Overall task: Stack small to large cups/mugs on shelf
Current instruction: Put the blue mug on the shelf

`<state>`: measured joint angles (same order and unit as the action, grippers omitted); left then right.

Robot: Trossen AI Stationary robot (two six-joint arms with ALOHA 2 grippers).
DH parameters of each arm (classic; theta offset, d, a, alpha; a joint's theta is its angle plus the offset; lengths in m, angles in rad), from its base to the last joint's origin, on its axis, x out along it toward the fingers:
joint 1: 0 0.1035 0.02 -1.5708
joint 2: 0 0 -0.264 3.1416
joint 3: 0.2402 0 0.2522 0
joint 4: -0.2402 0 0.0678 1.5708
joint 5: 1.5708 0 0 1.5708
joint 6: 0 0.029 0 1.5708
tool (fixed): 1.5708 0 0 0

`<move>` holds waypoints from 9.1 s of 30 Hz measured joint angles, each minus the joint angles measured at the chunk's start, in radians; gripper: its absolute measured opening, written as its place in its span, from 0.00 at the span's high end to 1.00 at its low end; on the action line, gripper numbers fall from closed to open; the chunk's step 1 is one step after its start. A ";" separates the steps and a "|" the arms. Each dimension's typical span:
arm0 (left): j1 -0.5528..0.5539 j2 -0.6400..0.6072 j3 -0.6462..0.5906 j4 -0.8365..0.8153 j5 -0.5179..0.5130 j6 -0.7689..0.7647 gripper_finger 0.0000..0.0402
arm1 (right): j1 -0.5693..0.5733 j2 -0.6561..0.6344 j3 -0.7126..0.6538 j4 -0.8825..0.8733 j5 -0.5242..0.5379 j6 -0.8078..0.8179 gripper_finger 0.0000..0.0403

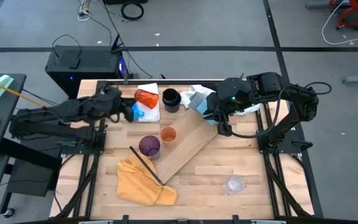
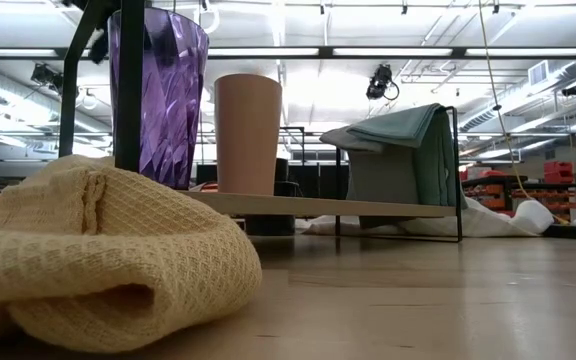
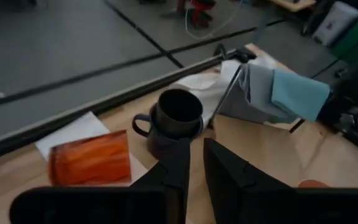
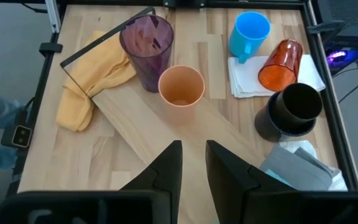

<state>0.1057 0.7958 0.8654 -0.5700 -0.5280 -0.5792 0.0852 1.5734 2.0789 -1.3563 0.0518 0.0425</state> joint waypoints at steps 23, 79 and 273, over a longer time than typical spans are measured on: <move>0.219 0.171 0.001 0.202 0.355 0.059 0.81 | 0.019 -0.001 -0.022 -0.001 -0.008 0.082 0.81; 0.414 0.428 0.002 0.237 0.488 0.079 0.78 | -0.150 0.132 -0.222 0.518 -0.237 -0.035 0.81; 0.367 0.821 0.272 -0.633 0.368 0.347 0.97 | -0.149 0.131 -0.221 0.464 -0.263 -0.019 0.81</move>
<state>0.4731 1.6170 1.1377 -1.2034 -0.1604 -0.2318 -0.0635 1.7042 1.8580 -0.8925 -0.2115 0.0232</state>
